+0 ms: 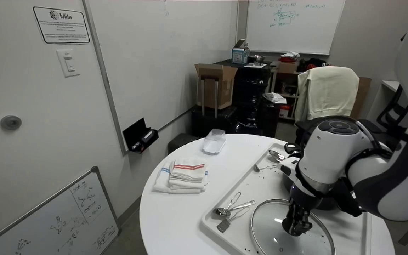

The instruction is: Remove the glass lid from the black pot and put it on the white tray

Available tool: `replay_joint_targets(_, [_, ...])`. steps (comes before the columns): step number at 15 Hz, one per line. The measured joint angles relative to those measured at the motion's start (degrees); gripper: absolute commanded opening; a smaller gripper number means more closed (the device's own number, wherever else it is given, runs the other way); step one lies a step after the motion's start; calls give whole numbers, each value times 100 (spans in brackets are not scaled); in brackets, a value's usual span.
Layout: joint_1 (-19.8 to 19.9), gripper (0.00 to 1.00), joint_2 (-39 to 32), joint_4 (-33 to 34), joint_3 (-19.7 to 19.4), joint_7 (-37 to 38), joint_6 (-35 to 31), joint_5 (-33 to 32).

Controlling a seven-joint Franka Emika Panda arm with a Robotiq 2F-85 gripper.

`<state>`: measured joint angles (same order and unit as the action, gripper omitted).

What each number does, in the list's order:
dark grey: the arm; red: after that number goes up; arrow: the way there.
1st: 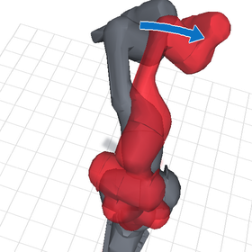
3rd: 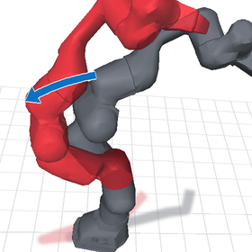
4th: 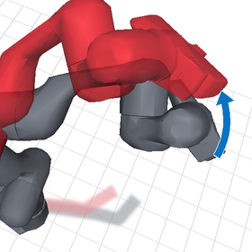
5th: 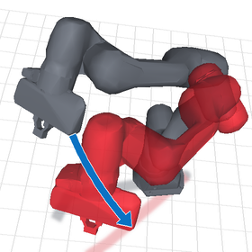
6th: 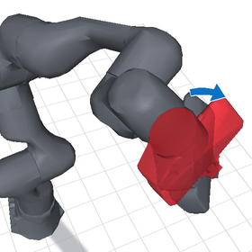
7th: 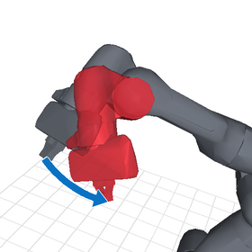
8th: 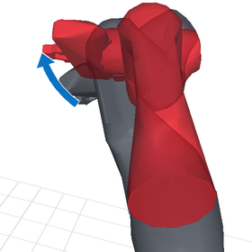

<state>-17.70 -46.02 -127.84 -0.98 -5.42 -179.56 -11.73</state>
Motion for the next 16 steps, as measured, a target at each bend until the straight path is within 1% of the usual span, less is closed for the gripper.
replay_joint_targets(3, [-96,25,-130,40,-79,0,-157,3])
replay_joint_targets(4, [-115,29,-133,40,-91,-3,-180,3])
replay_joint_targets(5, [-129,67,-133,40,-100,-4,-193,3])
replay_joint_targets(6, [-136,76,-133,40,-105,-6,-200,3])
replay_joint_targets(7, [-140,81,-133,40,-109,-6,-206,3])
replay_joint_targets(8, [-143,89,-133,40,-117,-6,-216,4])
replay_joint_targets(10, [-143,100,-131,40,-132,-6,-258,5])
replay_joint_targets(14, [-118,100,-69,9,-125,-27,-264,5])
replay_joint_targets(16, [-23,100,43,-101,-36,-96,-262,4])
